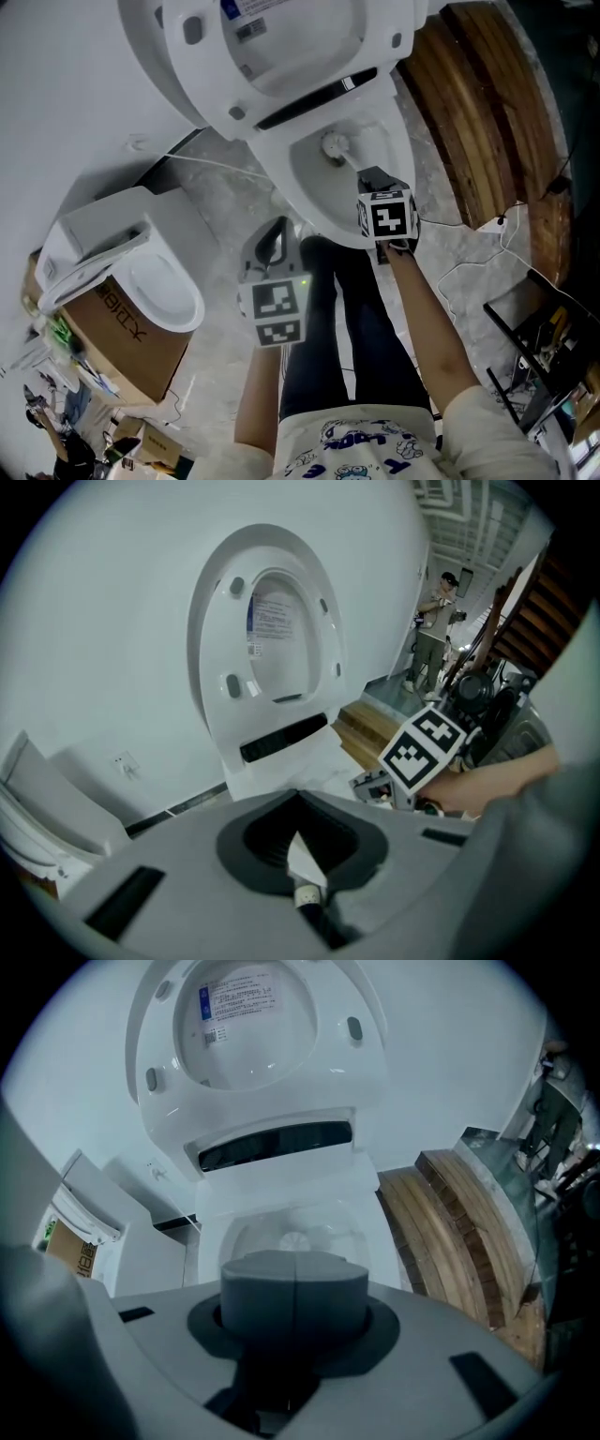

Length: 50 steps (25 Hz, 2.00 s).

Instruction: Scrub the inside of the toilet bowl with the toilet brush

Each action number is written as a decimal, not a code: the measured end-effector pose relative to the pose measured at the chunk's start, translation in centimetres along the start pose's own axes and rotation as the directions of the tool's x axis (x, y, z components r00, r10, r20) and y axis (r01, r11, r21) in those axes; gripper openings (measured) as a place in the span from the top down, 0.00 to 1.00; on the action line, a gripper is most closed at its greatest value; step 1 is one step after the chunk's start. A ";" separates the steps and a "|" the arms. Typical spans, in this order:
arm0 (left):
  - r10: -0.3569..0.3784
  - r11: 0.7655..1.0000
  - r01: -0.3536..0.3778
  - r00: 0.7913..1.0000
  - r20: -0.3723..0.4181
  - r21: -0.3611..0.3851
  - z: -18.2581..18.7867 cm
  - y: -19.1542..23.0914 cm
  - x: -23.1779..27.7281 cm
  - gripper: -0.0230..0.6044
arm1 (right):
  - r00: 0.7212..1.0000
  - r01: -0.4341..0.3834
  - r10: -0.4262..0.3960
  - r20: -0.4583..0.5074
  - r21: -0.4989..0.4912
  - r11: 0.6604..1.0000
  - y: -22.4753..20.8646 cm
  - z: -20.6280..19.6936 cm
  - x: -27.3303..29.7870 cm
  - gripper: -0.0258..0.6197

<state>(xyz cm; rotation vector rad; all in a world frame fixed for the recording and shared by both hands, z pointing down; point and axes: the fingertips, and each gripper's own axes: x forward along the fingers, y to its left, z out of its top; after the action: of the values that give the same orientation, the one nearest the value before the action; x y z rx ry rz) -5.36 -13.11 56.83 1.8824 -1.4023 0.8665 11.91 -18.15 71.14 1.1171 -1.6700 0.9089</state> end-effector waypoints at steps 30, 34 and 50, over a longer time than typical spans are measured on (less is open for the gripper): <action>-0.026 1.000 0.026 0.998 -0.049 -0.010 -3.0 -1.3 1.0 0.96 | 0.986 -0.165 0.163 -0.037 -0.047 0.985 3.6 -1.0 2.6 0.71; -0.030 1.000 0.030 0.998 -0.049 -0.007 -3.1 -1.7 1.0 0.96 | 0.979 -0.193 0.181 -0.089 -0.148 0.970 3.9 -2.7 2.0 0.71; -0.025 1.000 0.024 0.998 -0.051 -0.005 -3.5 -1.6 0.2 0.96 | 0.970 -0.156 0.014 -0.244 -0.574 0.804 -1.5 -8.3 0.9 0.71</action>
<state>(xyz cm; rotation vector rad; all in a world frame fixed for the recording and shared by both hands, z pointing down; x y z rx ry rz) -4.24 -10.04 58.88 1.8574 -1.3468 0.8925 15.47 -11.32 74.79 0.4897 -1.6507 0.4809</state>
